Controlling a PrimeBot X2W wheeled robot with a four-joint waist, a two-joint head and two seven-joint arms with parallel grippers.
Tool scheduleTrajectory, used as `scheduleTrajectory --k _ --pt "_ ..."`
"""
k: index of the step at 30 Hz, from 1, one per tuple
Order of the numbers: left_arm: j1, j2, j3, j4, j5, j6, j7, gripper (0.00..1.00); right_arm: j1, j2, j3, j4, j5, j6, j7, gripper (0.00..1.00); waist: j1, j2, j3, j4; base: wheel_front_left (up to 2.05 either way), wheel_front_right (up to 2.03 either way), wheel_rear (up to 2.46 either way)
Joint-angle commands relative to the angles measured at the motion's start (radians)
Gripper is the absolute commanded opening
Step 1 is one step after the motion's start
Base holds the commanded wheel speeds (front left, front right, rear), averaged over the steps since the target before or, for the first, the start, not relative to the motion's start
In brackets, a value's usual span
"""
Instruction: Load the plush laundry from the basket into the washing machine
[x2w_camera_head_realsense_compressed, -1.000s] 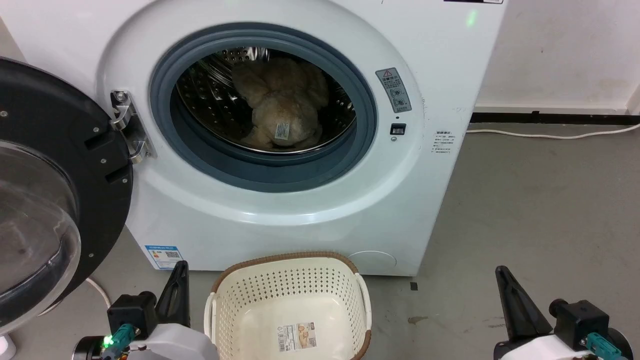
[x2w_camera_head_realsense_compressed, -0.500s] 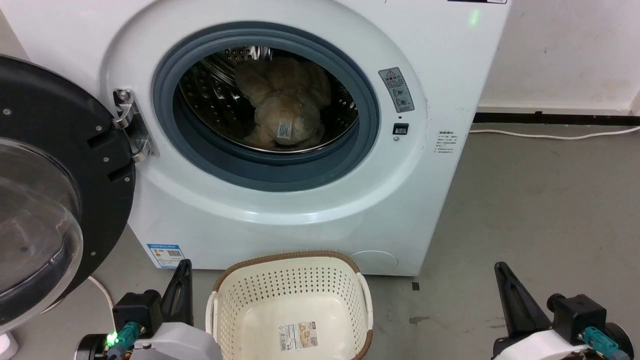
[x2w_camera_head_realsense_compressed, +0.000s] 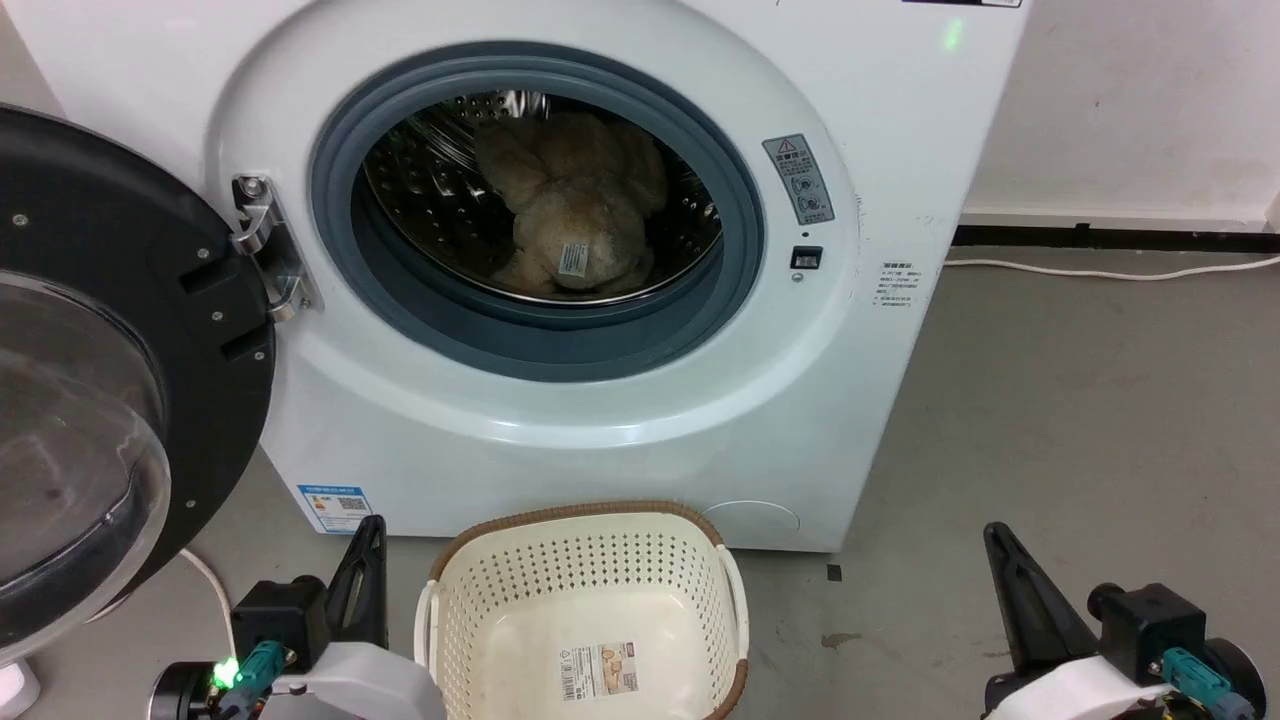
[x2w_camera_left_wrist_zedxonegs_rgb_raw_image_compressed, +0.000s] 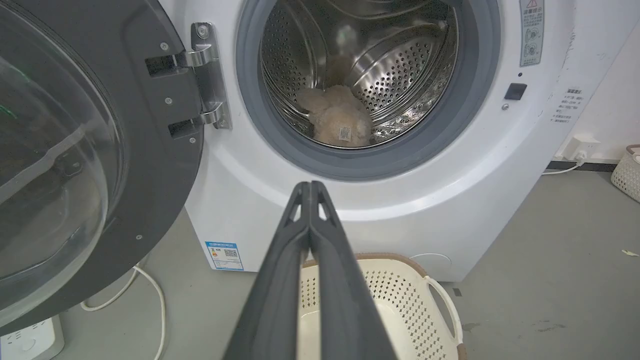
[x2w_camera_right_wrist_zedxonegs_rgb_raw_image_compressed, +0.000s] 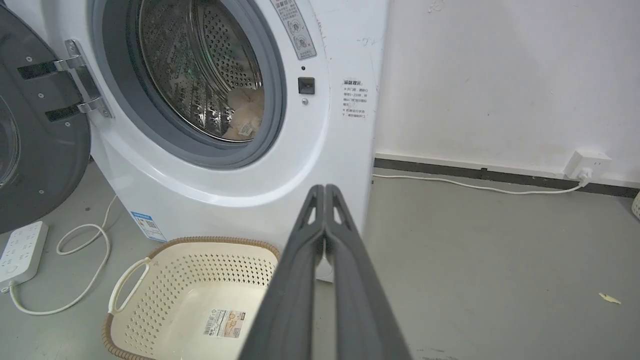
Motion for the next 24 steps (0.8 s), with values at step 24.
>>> scheduleTrajectory --k 24 --pt "-0.015 -0.028 0.020 -0.023 0.064 -0.017 0.024 0.00 -0.033 0.000 -0.003 -0.023 -0.036 -0.001 0.042 0.00 0.0000 0.0000 0.002 0.010 0.00 0.00 0.00"
